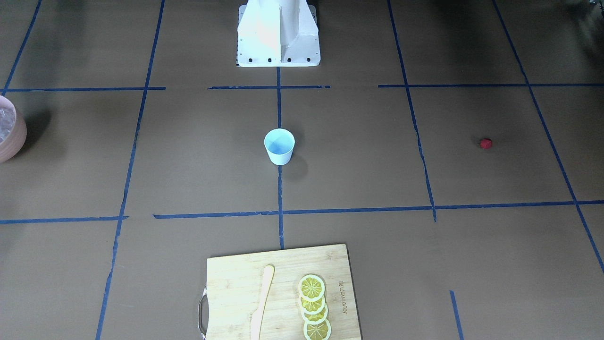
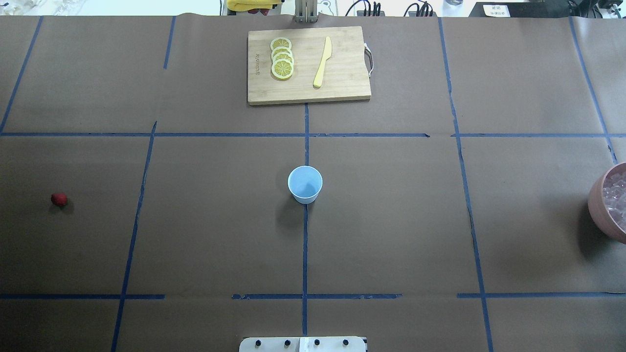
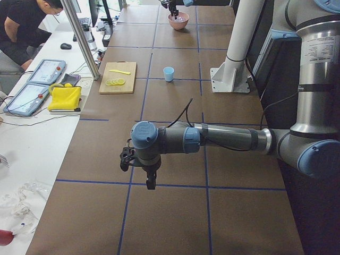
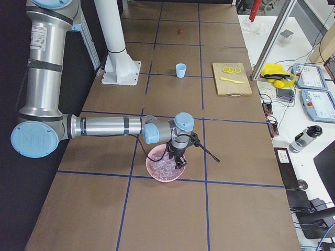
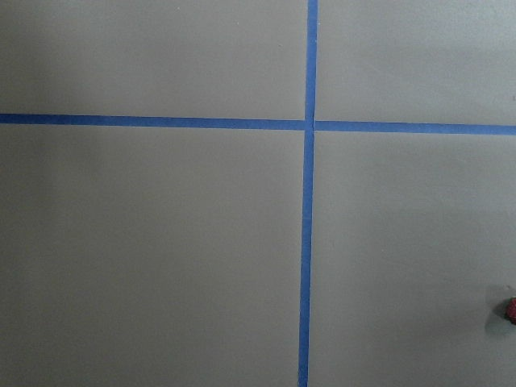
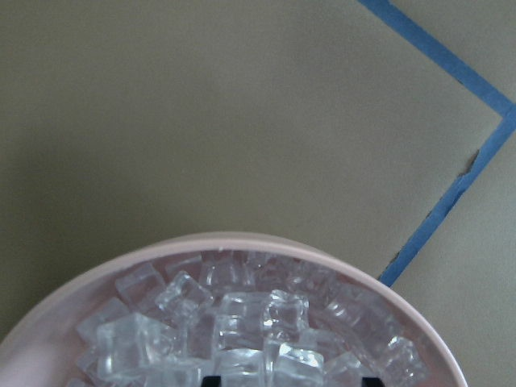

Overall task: Put ice and strawberries in cup
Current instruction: 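Lift the ice cube out of the pink bowl with the right gripper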

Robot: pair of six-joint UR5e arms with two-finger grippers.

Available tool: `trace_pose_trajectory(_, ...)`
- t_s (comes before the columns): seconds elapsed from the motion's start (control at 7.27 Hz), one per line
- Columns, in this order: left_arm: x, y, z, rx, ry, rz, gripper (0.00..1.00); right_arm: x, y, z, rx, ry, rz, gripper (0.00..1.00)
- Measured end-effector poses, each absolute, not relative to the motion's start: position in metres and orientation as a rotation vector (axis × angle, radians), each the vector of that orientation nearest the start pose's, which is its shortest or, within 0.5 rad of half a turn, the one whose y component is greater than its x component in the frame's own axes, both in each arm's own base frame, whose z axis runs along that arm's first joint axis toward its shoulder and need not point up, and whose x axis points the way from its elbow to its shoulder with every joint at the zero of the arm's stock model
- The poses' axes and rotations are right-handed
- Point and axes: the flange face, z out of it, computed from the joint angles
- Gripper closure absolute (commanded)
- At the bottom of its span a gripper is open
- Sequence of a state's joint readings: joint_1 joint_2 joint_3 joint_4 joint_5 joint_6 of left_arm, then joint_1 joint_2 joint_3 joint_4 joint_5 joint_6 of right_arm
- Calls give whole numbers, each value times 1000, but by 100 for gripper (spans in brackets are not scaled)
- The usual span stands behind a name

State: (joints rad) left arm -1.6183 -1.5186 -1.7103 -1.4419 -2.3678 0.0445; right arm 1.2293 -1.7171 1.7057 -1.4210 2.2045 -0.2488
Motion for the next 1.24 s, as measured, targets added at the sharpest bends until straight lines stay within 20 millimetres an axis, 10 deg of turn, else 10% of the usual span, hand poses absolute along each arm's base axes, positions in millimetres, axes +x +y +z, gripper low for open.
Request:
trace_pose_trajectory(0.55, -84, -462, 626, -4, 799, -20, 0, -75, -435, 658, 96, -648, -610, 50)
trace_pose_trajectory(0.96, -84, -462, 626, -3, 799, -20, 0, -75, -434, 658, 96, -648, -612, 96)
trace_pose_trajectory(1.24, -84, -462, 626, -3, 799, -19, 0, -75, -434, 657, 101, -649, -621, 100)
